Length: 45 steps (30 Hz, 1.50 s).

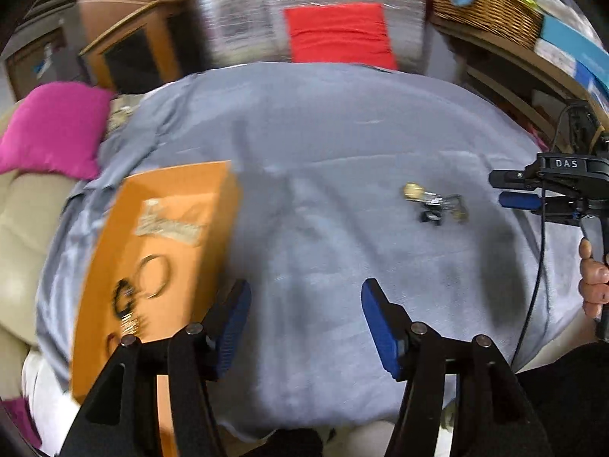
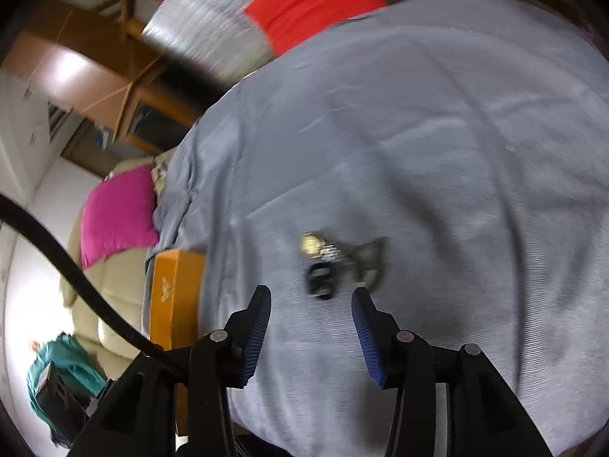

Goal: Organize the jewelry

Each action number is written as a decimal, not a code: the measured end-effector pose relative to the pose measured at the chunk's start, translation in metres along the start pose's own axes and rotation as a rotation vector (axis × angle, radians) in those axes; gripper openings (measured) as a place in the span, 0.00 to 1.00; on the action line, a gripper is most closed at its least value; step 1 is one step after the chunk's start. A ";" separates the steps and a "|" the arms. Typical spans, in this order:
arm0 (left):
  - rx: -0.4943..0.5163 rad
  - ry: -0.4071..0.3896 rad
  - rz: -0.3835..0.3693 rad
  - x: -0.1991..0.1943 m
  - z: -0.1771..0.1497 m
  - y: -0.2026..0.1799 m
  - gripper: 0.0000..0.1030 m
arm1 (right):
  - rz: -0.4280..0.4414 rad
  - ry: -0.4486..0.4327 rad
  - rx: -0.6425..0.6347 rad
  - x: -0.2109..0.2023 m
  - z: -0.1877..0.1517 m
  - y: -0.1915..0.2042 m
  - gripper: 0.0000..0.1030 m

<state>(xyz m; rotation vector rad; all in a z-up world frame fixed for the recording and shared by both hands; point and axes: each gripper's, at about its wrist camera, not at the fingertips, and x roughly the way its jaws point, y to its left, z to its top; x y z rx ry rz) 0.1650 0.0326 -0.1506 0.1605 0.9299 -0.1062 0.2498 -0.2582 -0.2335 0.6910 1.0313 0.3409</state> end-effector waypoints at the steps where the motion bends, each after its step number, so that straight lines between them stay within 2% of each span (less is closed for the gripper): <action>1: 0.012 0.005 -0.017 0.006 0.004 -0.010 0.60 | -0.002 -0.001 0.010 -0.002 0.001 -0.008 0.46; 11: 0.067 0.032 -0.093 0.075 0.037 -0.092 0.60 | -0.013 -0.008 0.073 -0.015 0.008 -0.058 0.46; 17: 0.081 0.017 -0.126 0.104 0.043 -0.117 0.60 | -0.025 -0.009 0.087 -0.019 0.007 -0.074 0.46; 20: 0.063 0.025 -0.146 0.118 0.045 -0.117 0.59 | -0.021 -0.006 0.083 -0.017 0.008 -0.075 0.46; 23: 0.044 0.029 -0.169 0.127 0.047 -0.118 0.53 | -0.017 -0.001 0.074 -0.014 0.010 -0.074 0.46; 26: 0.040 0.029 -0.176 0.134 0.050 -0.121 0.41 | -0.018 0.007 0.072 -0.010 0.009 -0.072 0.46; 27: 0.040 0.039 -0.182 0.138 0.051 -0.123 0.30 | -0.015 0.011 0.071 -0.009 0.009 -0.071 0.46; 29: 0.046 0.051 -0.188 0.142 0.051 -0.125 0.27 | -0.019 0.014 0.065 -0.006 0.008 -0.069 0.46; 31: 0.055 0.042 -0.193 0.142 0.053 -0.127 0.17 | -0.019 0.020 0.064 -0.004 0.009 -0.068 0.46; 38: 0.037 0.012 -0.221 0.133 0.056 -0.114 0.16 | -0.024 0.033 0.031 0.009 0.007 -0.055 0.46; 45: -0.010 0.003 -0.204 0.123 0.054 -0.084 0.16 | -0.034 0.048 -0.024 0.029 0.003 -0.031 0.46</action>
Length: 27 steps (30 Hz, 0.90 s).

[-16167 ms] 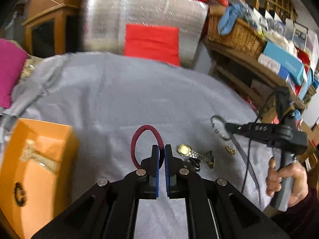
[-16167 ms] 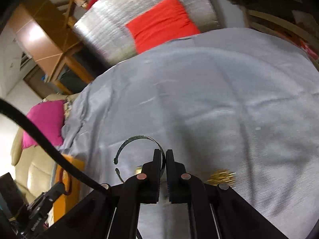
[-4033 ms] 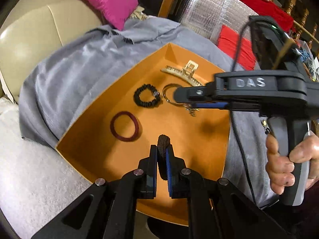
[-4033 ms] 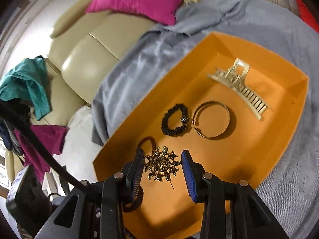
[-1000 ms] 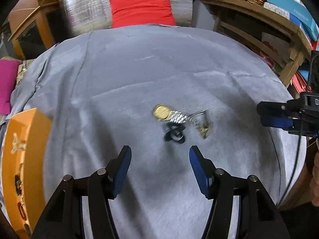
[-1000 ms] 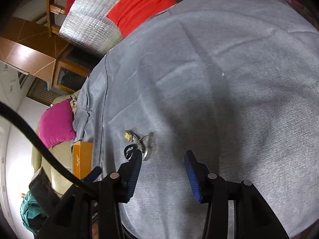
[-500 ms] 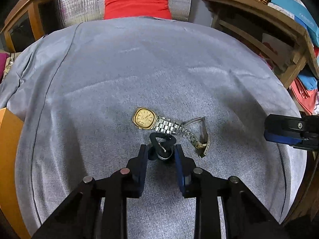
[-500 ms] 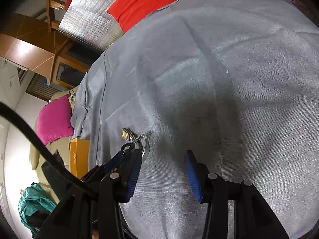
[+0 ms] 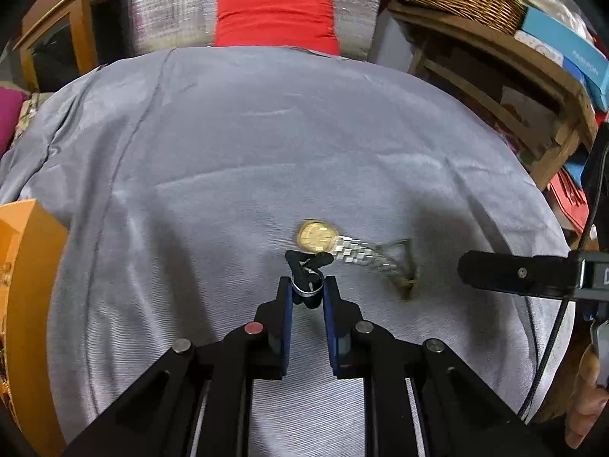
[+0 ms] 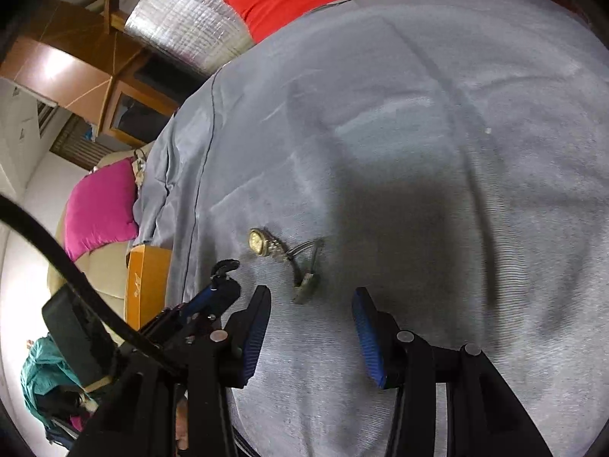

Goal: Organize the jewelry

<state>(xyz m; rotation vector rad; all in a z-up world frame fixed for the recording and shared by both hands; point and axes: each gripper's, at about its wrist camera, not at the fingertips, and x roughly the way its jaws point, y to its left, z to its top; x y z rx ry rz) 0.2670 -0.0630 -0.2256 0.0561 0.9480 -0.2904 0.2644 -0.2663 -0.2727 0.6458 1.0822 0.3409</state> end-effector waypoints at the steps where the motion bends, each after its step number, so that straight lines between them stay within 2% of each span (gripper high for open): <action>1: -0.008 -0.002 0.010 -0.002 0.000 0.006 0.16 | -0.003 0.001 -0.009 0.003 0.000 0.004 0.46; 5: -0.035 0.002 0.045 -0.007 -0.003 0.023 0.16 | -0.027 0.008 -0.049 0.017 -0.002 0.019 0.46; 15: -0.054 0.003 0.062 -0.016 -0.007 0.041 0.16 | -0.146 -0.001 -0.137 0.046 -0.005 0.039 0.46; 16: -0.054 0.004 0.068 -0.016 -0.007 0.042 0.16 | -0.164 -0.006 -0.156 0.049 -0.006 0.040 0.45; 20: -0.062 0.013 0.080 -0.017 -0.007 0.045 0.16 | -0.251 -0.030 -0.232 0.055 -0.009 0.049 0.26; 22: -0.064 0.015 0.090 -0.018 -0.008 0.046 0.16 | -0.287 -0.042 -0.265 0.056 -0.009 0.053 0.20; 27: -0.071 0.016 0.090 -0.017 -0.008 0.048 0.16 | -0.297 -0.064 -0.253 0.053 -0.006 0.051 0.18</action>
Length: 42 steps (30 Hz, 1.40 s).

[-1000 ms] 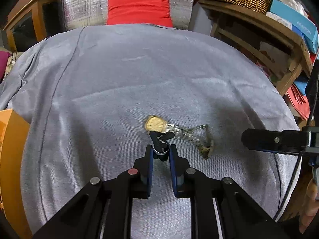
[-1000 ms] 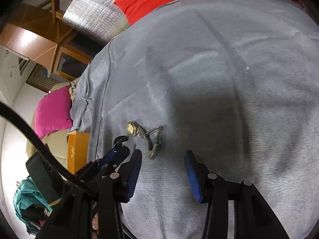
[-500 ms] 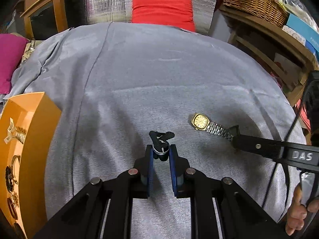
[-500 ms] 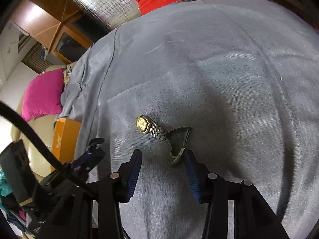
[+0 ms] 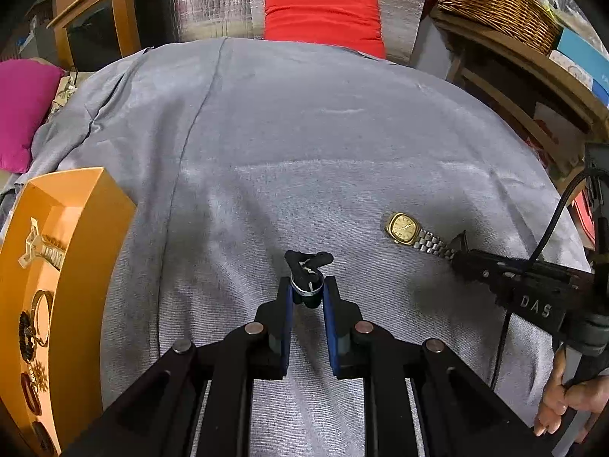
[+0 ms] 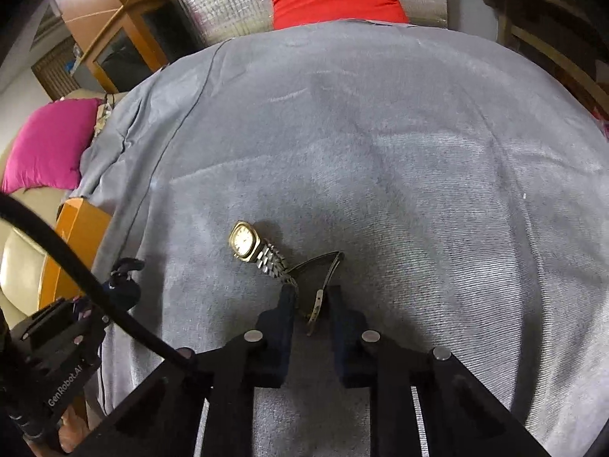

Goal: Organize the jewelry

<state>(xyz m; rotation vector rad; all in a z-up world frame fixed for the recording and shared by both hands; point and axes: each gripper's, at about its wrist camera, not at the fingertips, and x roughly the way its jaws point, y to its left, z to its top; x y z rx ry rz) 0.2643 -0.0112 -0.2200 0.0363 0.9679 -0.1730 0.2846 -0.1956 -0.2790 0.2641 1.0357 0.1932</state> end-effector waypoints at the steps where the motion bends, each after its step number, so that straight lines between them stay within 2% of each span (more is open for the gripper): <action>1: 0.000 0.001 -0.002 0.000 0.000 0.000 0.16 | -0.003 -0.007 0.008 -0.002 0.001 -0.002 0.18; 6: 0.006 0.000 0.000 -0.001 -0.001 -0.001 0.16 | 0.005 -0.034 0.046 -0.014 0.003 -0.016 0.18; 11: 0.014 -0.002 0.003 -0.001 0.000 -0.004 0.16 | 0.068 -0.030 0.073 -0.023 0.000 -0.023 0.18; 17: 0.017 0.001 0.002 -0.001 -0.001 -0.007 0.16 | 0.187 0.046 0.069 -0.019 -0.007 -0.020 0.18; 22: 0.020 0.005 0.002 0.000 -0.001 -0.008 0.16 | 0.202 0.094 0.072 -0.014 -0.010 -0.022 0.22; 24: 0.022 0.005 0.004 0.000 -0.001 -0.009 0.16 | 0.200 0.101 0.099 -0.013 -0.009 -0.027 0.31; 26: 0.023 0.005 0.001 0.000 -0.001 -0.009 0.16 | 0.192 0.090 0.116 -0.015 -0.006 -0.031 0.52; 28: 0.023 0.007 0.001 0.000 -0.001 -0.009 0.16 | 0.197 0.056 0.135 -0.020 -0.004 -0.035 0.56; 33: 0.022 0.012 -0.002 0.001 -0.002 -0.008 0.16 | 0.210 0.008 0.133 -0.022 0.002 -0.033 0.56; 40: 0.018 0.011 0.004 -0.001 -0.003 -0.003 0.16 | 0.185 -0.002 0.049 -0.004 0.013 -0.009 0.55; 42: 0.012 0.012 0.001 -0.001 -0.004 0.000 0.16 | 0.182 -0.007 0.033 0.002 0.016 -0.006 0.51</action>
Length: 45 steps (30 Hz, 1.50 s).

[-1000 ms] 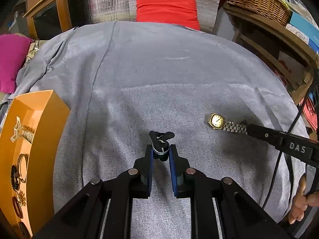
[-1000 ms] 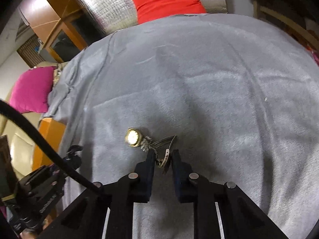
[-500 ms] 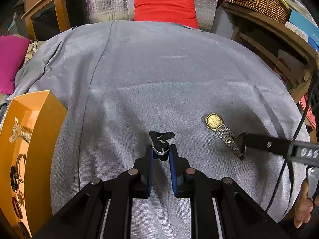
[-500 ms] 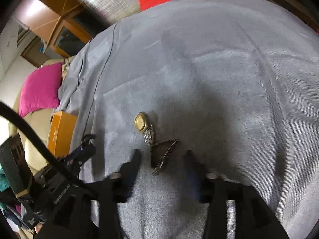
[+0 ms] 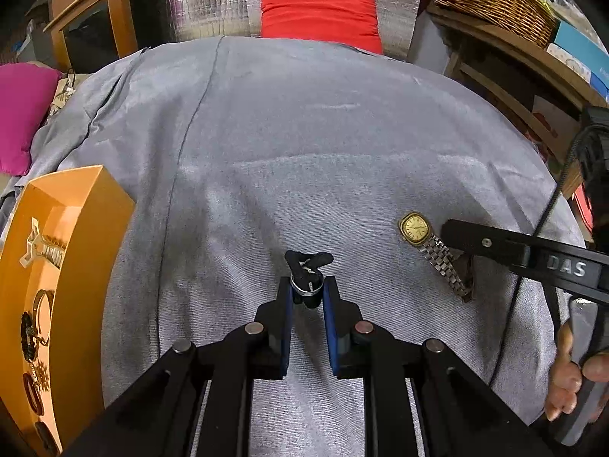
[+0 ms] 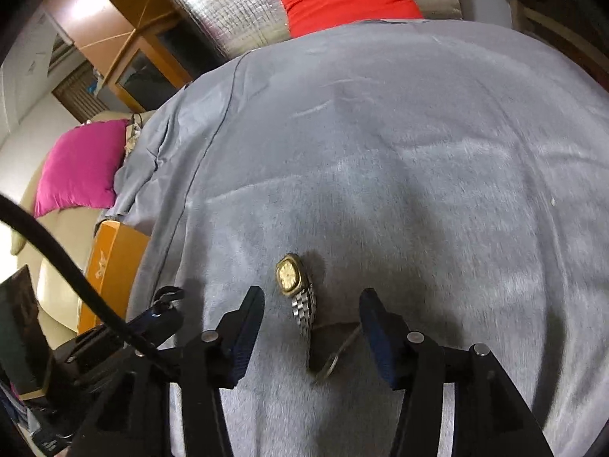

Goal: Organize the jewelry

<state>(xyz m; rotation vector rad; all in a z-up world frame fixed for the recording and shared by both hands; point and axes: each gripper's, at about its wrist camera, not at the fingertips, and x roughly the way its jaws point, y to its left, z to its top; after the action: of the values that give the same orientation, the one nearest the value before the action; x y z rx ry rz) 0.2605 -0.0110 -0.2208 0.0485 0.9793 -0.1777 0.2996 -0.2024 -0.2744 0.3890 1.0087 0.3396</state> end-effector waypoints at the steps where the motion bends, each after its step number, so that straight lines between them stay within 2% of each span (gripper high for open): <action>1: -0.001 0.000 0.001 0.000 0.000 0.001 0.16 | 0.000 0.001 -0.006 0.003 0.001 0.001 0.50; 3: 0.000 -0.001 0.004 -0.001 -0.001 0.001 0.16 | -0.020 0.004 -0.028 0.011 0.002 0.003 0.49; 5: -0.004 0.000 0.000 -0.002 -0.001 0.003 0.16 | -0.043 0.006 -0.071 0.019 0.002 0.009 0.38; 7: -0.006 -0.002 0.000 -0.002 -0.001 0.004 0.16 | -0.067 0.003 -0.126 0.024 -0.001 0.018 0.34; 8: -0.007 -0.003 0.001 -0.003 0.000 0.005 0.16 | -0.071 0.006 -0.145 0.025 -0.002 0.022 0.27; 11: -0.015 -0.003 -0.004 -0.003 0.000 0.007 0.16 | -0.089 0.014 -0.191 0.027 -0.006 0.031 0.15; 19: -0.023 -0.009 -0.007 -0.006 0.001 0.009 0.16 | -0.072 0.047 -0.189 0.026 -0.008 0.031 0.13; 24: -0.021 -0.009 -0.007 -0.006 0.000 0.009 0.16 | -0.032 0.085 -0.190 0.025 -0.009 0.031 0.16; 28: -0.018 -0.006 -0.008 -0.005 0.001 0.008 0.16 | -0.054 0.076 -0.236 0.026 -0.013 0.036 0.16; 32: -0.019 -0.005 -0.005 -0.005 0.001 0.008 0.16 | -0.086 0.060 -0.247 0.025 -0.014 0.038 0.08; 39: -0.023 -0.004 0.002 -0.004 0.001 0.007 0.16 | -0.005 -0.008 -0.154 0.006 -0.003 0.028 0.06; 45: -0.025 -0.001 0.004 -0.003 0.002 0.006 0.16 | 0.032 0.024 -0.093 0.005 0.001 0.015 0.07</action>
<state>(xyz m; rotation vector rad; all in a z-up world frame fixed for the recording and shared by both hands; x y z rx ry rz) 0.2613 -0.0051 -0.2176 0.0280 0.9806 -0.1617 0.3017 -0.1871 -0.2703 0.3183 1.0067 0.4191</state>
